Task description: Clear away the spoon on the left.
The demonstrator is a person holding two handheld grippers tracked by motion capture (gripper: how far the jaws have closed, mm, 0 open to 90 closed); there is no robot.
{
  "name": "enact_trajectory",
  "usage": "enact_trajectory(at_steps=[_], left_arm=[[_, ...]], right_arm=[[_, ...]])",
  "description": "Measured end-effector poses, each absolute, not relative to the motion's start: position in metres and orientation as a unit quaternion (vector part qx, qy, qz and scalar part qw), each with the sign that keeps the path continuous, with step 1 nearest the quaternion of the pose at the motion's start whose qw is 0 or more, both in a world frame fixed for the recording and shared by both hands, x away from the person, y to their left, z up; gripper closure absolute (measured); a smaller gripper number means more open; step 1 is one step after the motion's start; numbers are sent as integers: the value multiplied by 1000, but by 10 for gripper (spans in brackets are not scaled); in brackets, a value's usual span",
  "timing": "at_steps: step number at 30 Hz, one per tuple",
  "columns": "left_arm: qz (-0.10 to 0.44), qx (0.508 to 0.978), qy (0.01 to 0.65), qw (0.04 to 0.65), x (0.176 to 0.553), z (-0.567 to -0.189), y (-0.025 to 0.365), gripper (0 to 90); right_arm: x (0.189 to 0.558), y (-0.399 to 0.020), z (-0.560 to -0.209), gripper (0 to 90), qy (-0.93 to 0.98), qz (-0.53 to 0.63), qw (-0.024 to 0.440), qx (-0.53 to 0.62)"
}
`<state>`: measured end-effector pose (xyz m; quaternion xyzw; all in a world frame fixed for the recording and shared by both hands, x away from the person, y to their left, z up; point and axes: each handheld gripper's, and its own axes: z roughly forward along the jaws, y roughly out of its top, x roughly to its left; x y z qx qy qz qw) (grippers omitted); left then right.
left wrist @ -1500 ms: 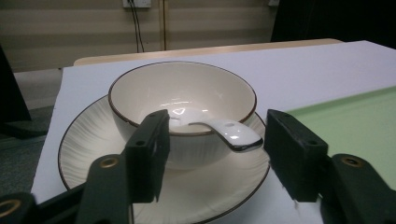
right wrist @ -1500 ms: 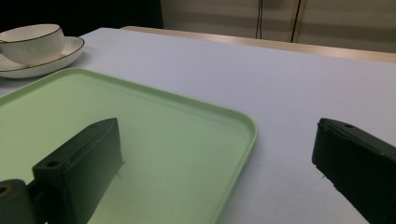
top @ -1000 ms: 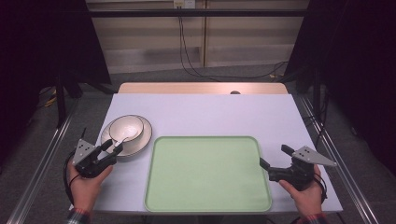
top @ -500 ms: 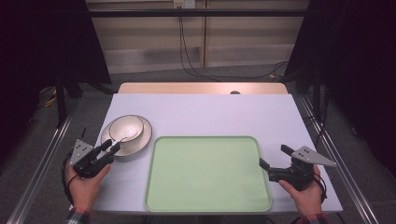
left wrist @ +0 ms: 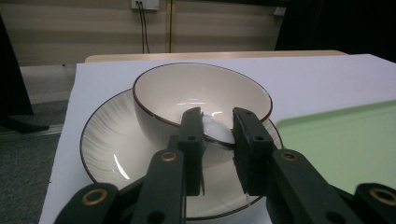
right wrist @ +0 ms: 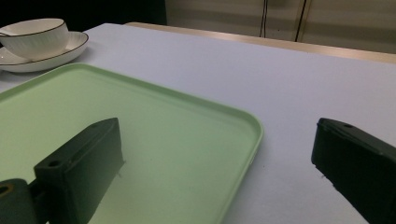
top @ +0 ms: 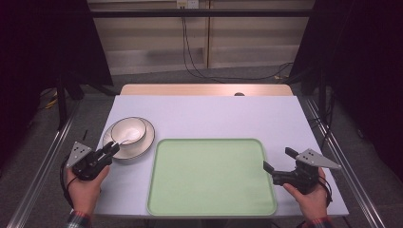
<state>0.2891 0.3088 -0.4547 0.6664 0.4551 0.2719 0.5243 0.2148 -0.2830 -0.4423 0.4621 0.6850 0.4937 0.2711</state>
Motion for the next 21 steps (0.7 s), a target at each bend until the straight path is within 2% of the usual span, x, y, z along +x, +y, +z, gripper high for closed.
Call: enact_trajectory(at_steps=[13, 16, 18, 21], left_arm=[[271, 664, 454, 529, 289, -453, 309, 763], [272, 659, 458, 531, 290, -452, 309, 787], [266, 658, 458, 536, 290, -452, 309, 834], [262, 657, 458, 539, 291, -452, 310, 844]], right_arm=[[215, -282, -443, 16, 691, 491, 270, 457], [215, -282, -443, 17, 691, 492, 269, 457], [215, -282, -443, 16, 690, 492, 269, 457], [215, -282, -443, 17, 692, 491, 268, 456]])
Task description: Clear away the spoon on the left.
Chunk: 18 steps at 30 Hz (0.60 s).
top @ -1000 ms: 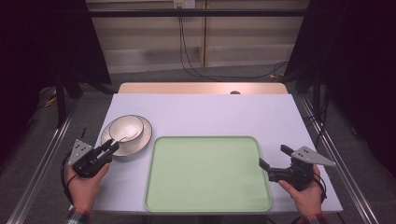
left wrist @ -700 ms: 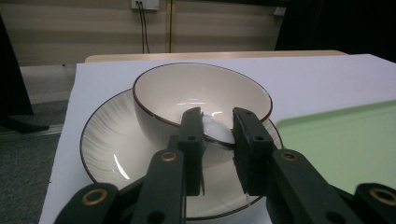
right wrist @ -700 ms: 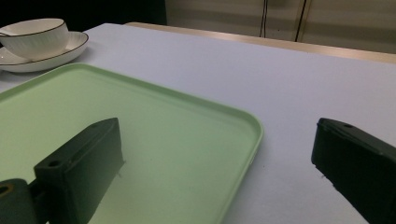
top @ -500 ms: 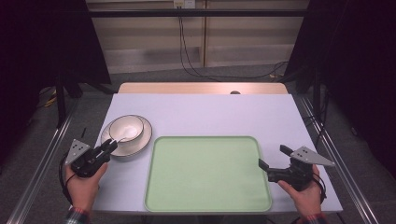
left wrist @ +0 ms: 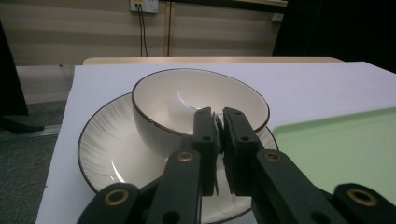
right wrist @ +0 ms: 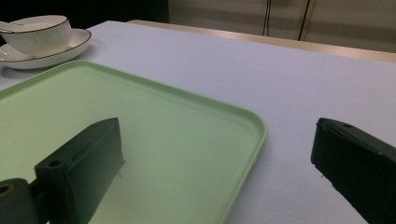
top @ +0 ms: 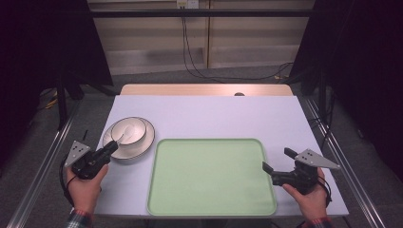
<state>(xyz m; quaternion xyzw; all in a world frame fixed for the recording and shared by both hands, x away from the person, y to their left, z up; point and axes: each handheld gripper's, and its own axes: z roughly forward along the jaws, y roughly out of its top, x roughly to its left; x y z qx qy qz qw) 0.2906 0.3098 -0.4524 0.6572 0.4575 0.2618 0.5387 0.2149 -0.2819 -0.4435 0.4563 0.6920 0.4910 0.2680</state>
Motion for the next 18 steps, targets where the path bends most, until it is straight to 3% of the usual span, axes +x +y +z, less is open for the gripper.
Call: enact_trajectory(at_steps=[18], left_arm=[[249, 649, 469, 545, 294, -453, 309, 853]], right_arm=[[215, -282, -444, 17, 690, 492, 266, 458]])
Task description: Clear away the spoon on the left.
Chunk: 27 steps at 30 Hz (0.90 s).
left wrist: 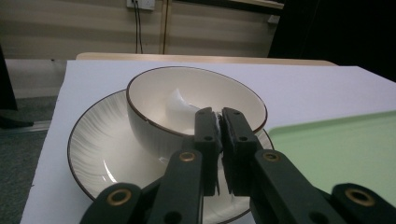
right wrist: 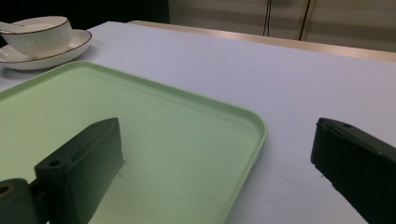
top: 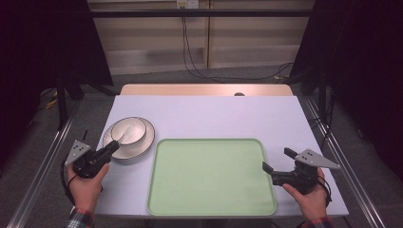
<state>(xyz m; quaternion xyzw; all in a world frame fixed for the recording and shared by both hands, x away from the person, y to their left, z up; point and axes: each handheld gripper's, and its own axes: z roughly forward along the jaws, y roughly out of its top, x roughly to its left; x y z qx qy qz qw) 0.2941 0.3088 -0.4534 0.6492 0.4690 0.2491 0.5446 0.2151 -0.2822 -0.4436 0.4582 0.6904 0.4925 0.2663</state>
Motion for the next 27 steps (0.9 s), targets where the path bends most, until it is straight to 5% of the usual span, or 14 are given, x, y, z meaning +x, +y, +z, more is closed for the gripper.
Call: enact_trajectory(at_steps=[27], left_arm=[[265, 594, 498, 574, 354, -424, 304, 839]], right_arm=[[216, -285, -443, 14, 681, 502, 262, 464]])
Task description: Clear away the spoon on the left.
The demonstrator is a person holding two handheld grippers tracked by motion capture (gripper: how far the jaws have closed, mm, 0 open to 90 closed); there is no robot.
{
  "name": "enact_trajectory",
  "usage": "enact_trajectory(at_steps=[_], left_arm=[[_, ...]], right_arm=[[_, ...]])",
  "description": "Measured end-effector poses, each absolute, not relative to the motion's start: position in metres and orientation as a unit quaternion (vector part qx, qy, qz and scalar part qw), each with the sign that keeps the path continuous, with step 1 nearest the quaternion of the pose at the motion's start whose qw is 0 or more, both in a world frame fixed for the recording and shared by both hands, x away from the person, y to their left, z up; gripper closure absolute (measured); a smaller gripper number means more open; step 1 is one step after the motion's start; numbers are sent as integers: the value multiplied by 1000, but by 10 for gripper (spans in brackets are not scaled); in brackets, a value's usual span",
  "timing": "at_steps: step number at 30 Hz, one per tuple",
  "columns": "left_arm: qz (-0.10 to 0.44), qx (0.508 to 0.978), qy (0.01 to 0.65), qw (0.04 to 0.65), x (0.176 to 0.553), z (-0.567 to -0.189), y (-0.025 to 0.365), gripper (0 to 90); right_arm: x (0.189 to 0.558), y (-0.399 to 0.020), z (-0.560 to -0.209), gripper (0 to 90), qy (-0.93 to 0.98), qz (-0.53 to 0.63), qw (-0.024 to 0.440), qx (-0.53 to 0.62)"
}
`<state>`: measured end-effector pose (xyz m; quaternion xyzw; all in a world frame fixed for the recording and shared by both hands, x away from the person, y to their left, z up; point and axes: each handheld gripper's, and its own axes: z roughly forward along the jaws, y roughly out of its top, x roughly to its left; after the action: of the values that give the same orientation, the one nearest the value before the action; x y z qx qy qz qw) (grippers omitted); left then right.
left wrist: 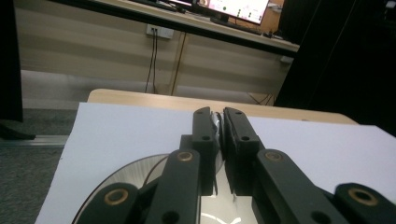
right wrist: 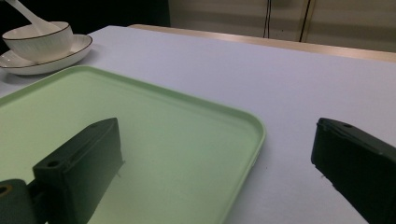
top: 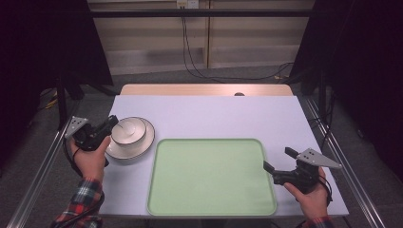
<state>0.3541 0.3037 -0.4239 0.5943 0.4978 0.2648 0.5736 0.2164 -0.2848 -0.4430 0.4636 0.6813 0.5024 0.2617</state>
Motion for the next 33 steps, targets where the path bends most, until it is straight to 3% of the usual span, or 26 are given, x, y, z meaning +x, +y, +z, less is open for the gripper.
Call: enact_trajectory(at_steps=[16, 33], left_arm=[[253, 565, 519, 590, 383, -431, 292, 848], [241, 558, 527, 594, 390, -434, 287, 854]], right_arm=[[217, -287, -444, 13, 680, 504, 259, 465], [216, -290, -445, 11, 679, 505, 256, 467]])
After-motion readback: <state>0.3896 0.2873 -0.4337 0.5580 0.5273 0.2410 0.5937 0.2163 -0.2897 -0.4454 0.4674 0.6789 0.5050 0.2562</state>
